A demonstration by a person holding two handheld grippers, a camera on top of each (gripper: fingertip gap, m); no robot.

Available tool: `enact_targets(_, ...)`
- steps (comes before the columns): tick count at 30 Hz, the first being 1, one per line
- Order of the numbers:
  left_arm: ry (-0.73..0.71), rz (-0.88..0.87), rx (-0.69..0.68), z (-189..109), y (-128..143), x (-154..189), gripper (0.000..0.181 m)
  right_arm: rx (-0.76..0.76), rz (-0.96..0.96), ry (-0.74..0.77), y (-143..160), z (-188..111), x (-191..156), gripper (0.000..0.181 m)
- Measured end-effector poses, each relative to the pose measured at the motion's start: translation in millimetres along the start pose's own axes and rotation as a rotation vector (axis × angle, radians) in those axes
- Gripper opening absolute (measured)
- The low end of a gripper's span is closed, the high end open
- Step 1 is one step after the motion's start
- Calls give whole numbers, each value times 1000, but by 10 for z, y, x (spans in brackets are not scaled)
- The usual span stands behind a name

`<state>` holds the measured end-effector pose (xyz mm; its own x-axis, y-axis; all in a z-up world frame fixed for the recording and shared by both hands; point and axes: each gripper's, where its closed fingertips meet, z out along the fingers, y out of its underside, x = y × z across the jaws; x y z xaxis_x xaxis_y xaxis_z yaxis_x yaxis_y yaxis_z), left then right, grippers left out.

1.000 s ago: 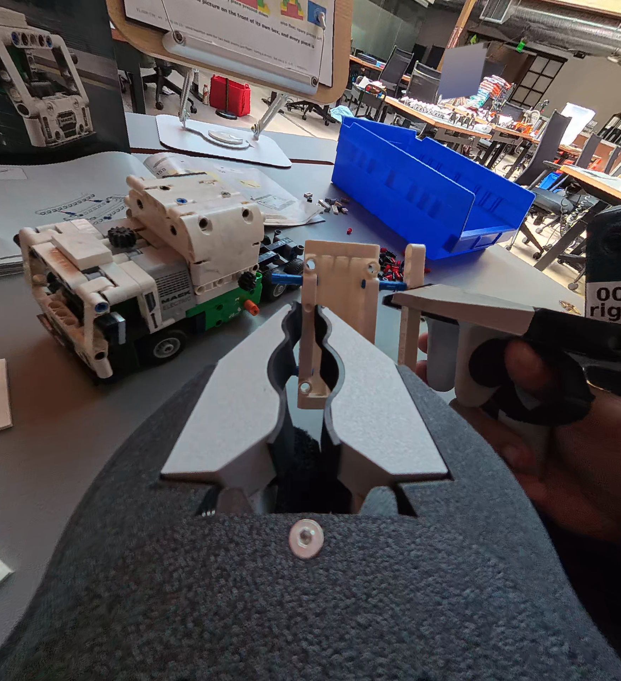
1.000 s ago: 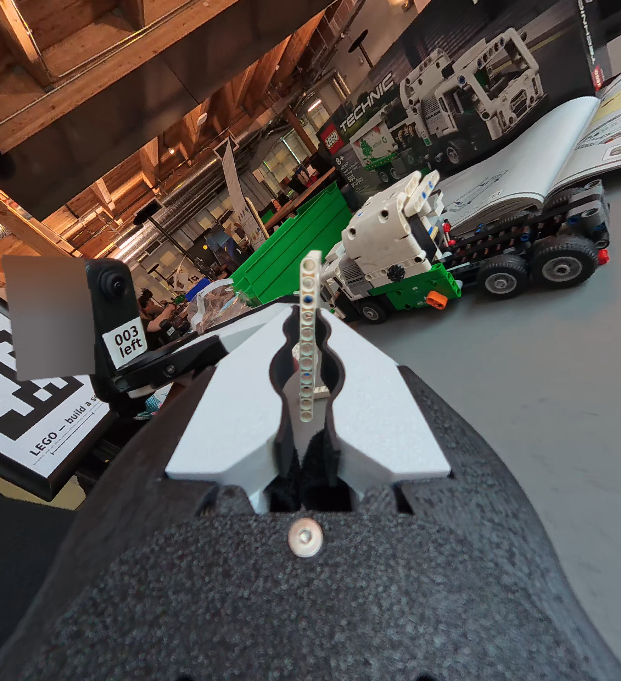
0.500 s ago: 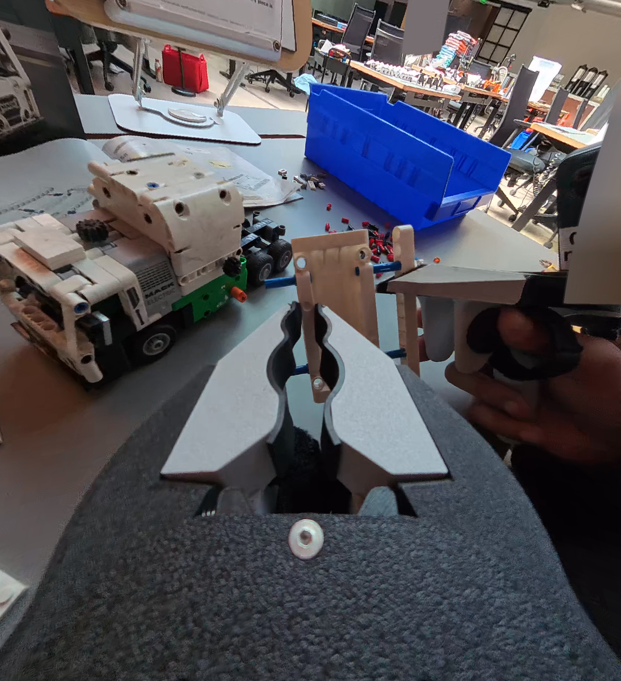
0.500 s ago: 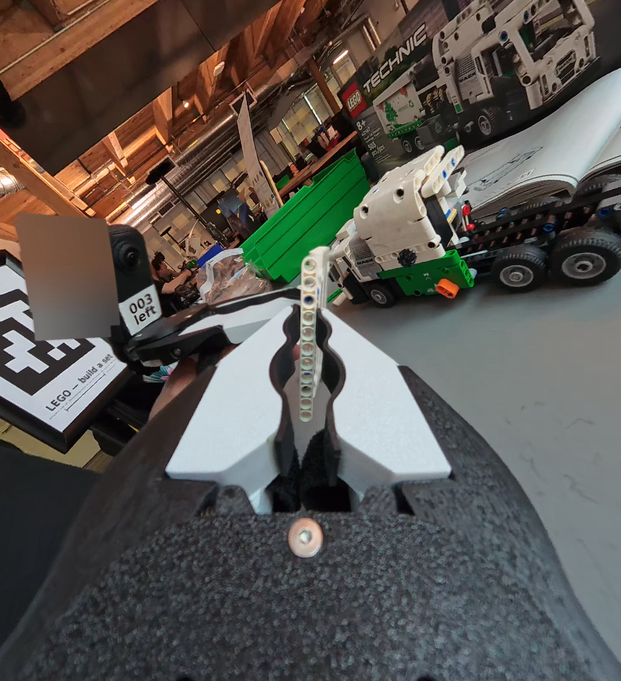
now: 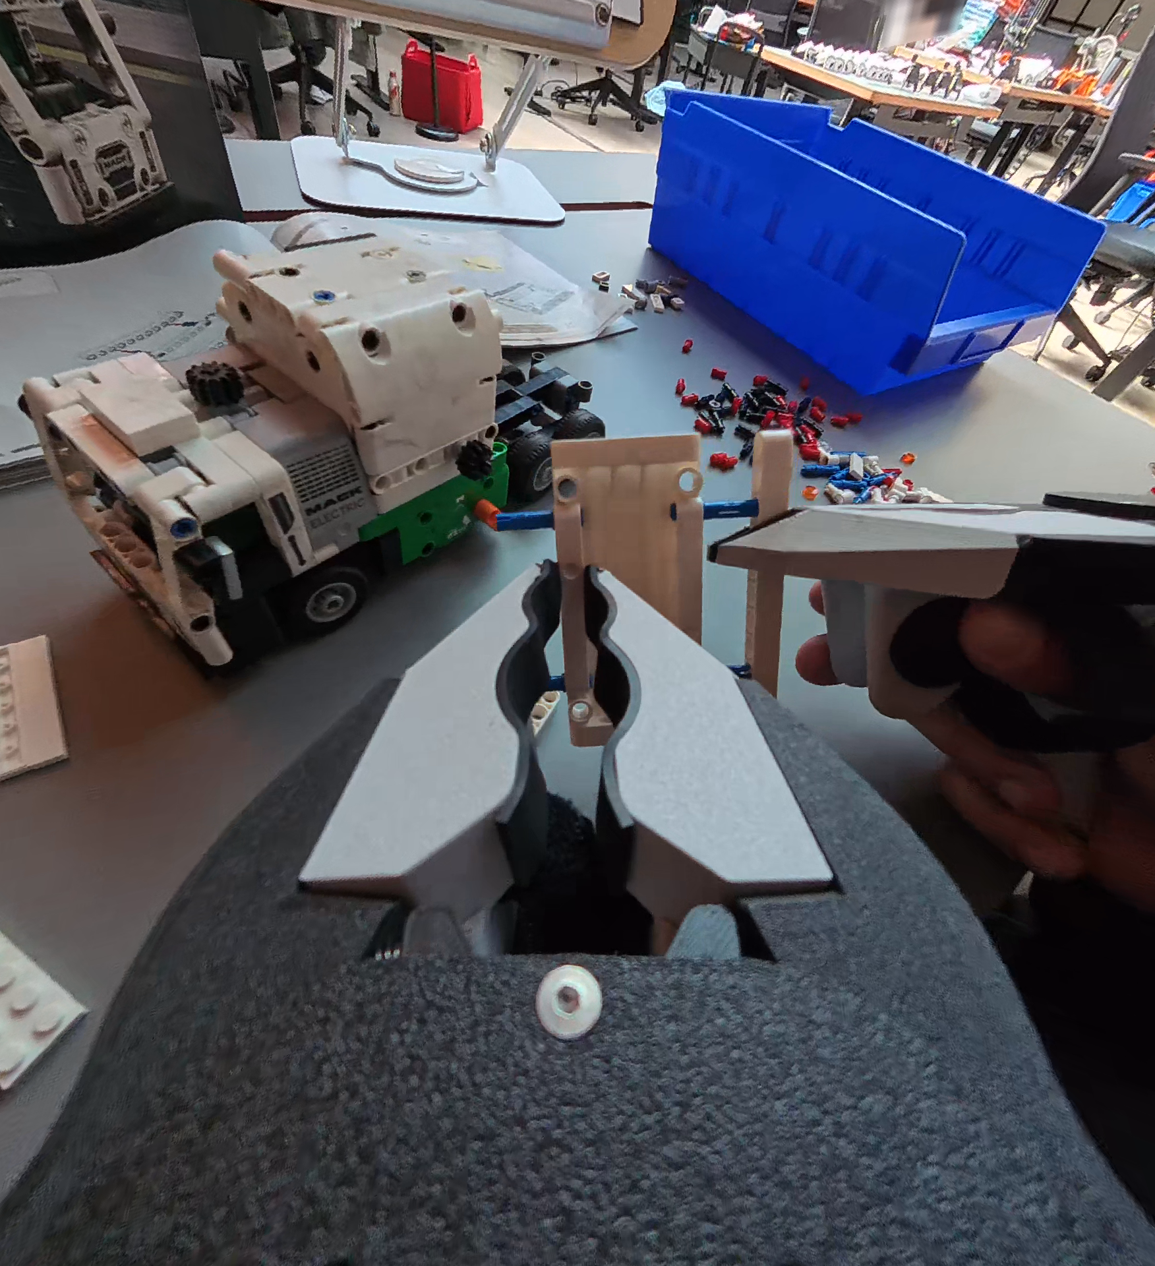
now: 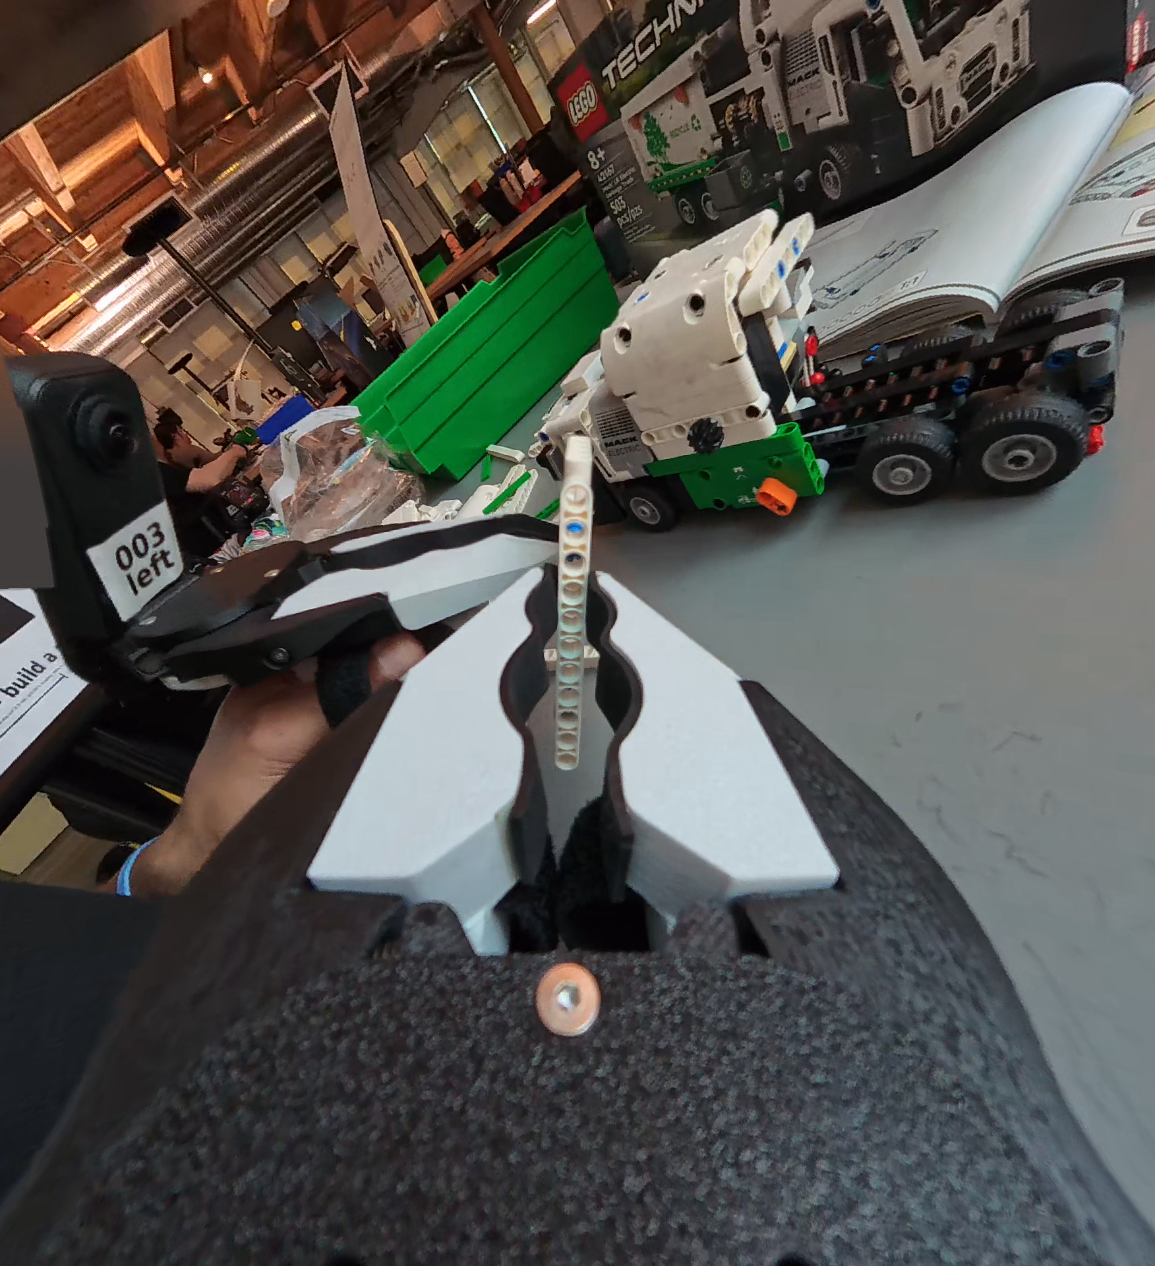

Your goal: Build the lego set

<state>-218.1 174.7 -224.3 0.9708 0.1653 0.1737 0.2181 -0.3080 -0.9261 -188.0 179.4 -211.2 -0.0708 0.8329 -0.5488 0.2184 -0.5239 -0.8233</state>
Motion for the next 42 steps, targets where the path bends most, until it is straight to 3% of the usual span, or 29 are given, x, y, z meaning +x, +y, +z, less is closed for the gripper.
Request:
enact_targets(1,-4,0,-3,3,3,-6,5,-8,11,5,10,4,14,6)
enact_targets(15,14,-113,-40,-63,91,-27,5,-89,-9,-39,131,64,-70,6)
enact_targets(32,69,-177,-17,-79,70,62,5,-80,-51,-26,131,79,-80,10)
enact_targets(37,191,-112,0,-141,2,121,8,-60,-22,-126,88,29,-188,9)
enact_targets(40,334,-49,34,-251,-96,166,26,-48,8,-213,38,-24,-242,9)
enact_targets(42,532,-78,-3,-328,-118,318,41,-44,57,-284,-5,-65,-281,9)
